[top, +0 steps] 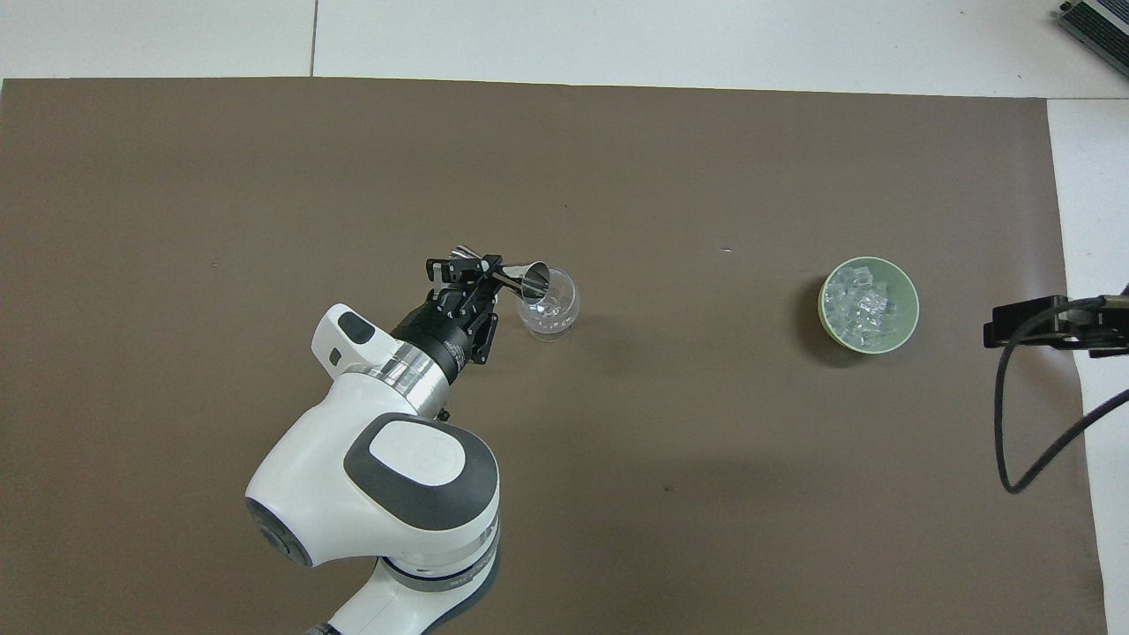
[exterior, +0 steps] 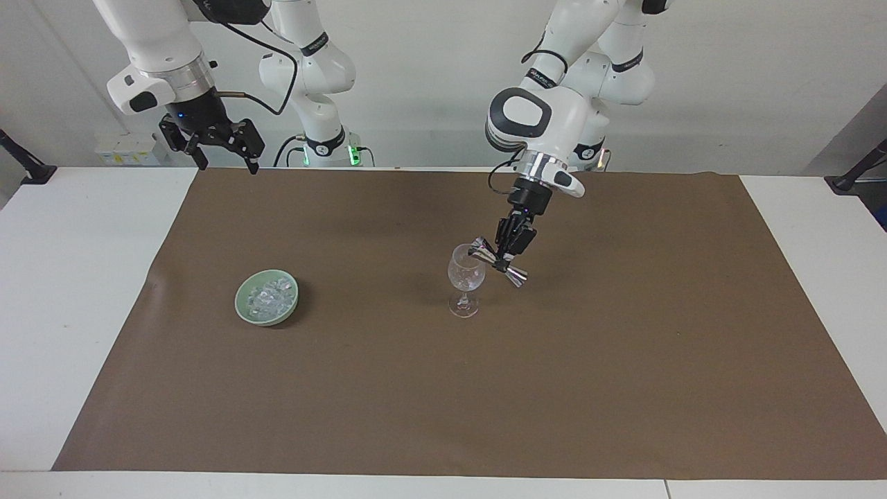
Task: Pour wine and add ice with both arms
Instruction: 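Position the jigger over the clear glass with the left gripper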
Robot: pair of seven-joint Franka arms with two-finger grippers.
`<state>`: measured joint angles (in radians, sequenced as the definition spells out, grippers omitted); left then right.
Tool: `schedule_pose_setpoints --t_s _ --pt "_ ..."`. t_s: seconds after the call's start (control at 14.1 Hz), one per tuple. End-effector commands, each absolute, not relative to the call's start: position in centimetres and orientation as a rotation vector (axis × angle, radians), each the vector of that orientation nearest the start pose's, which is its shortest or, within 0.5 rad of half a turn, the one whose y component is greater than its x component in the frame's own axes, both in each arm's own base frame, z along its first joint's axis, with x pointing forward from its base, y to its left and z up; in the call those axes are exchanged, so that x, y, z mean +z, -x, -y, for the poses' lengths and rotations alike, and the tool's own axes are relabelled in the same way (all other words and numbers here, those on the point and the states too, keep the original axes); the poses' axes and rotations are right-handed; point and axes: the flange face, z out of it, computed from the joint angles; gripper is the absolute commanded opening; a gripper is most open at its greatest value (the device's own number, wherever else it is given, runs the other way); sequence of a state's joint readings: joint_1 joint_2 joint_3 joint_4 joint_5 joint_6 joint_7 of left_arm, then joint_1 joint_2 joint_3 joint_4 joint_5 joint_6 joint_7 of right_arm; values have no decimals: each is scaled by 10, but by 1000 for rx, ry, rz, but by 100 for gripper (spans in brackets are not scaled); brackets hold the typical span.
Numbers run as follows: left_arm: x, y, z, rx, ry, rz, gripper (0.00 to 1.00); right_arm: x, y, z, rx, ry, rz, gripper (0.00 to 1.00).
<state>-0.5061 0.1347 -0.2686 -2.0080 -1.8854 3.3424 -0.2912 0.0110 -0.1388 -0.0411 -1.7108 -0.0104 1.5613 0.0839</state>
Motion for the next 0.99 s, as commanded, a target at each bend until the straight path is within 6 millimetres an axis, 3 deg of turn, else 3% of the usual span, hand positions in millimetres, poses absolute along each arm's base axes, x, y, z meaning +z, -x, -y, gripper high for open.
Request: schedule_pose_setpoints --t_s 0.0,0.92 --pt "424 -468 309 338 -1626 -1504 0 633 -500 19 29 3126 -141 100" --pt "435 -470 314 507 -1724 -1409 0 633 -500 24 29 3123 -162 100"
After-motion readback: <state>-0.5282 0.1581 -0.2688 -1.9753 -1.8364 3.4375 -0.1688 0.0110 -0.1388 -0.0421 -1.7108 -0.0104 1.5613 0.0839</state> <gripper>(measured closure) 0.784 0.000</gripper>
